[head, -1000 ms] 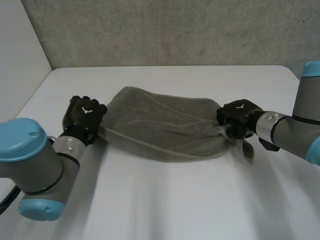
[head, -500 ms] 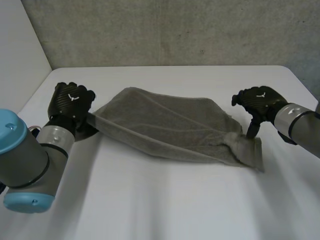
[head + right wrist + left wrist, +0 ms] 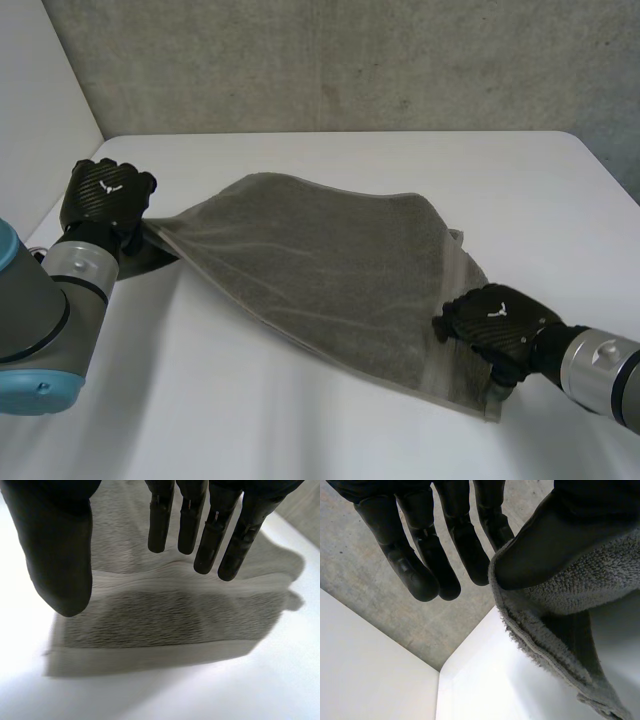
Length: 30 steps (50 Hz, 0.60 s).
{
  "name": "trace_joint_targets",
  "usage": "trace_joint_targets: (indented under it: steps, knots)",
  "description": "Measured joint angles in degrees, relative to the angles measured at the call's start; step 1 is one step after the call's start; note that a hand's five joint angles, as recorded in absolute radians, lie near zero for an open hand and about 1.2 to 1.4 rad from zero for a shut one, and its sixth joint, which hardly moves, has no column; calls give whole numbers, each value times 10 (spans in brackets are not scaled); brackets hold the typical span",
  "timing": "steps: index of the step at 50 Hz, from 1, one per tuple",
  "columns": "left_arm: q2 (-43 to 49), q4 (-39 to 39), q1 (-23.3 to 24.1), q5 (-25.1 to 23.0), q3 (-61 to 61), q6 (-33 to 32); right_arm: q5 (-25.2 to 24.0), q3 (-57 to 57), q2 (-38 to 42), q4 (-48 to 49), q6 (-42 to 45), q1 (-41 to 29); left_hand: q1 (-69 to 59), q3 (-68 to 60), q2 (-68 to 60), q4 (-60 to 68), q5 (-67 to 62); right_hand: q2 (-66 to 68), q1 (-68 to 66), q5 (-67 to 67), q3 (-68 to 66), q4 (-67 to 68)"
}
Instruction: Fold the towel.
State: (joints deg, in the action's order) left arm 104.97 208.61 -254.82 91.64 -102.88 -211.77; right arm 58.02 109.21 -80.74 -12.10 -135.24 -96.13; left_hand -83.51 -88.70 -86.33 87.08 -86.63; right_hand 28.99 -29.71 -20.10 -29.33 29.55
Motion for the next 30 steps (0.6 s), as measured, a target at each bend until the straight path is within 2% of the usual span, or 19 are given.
trace_joint_targets:
  steps: [11, 23, 30]
  knots:
    - [-10, -12, 1, -1, -4, 14, -34, 40, 6, 18, 5, 2, 0, 0, 0, 0, 0, -55, 65, 94, 67, -74]
    - [-7, -18, 7, -1, -10, 14, -37, 81, 11, 75, 6, 13, 0, 0, 0, 0, 0, -55, 67, 94, 67, -76]
    - [-5, -18, 7, -1, -10, 14, -37, 91, 40, 108, 12, 18, 0, 0, 0, 0, 0, -55, 67, 91, 67, -76]
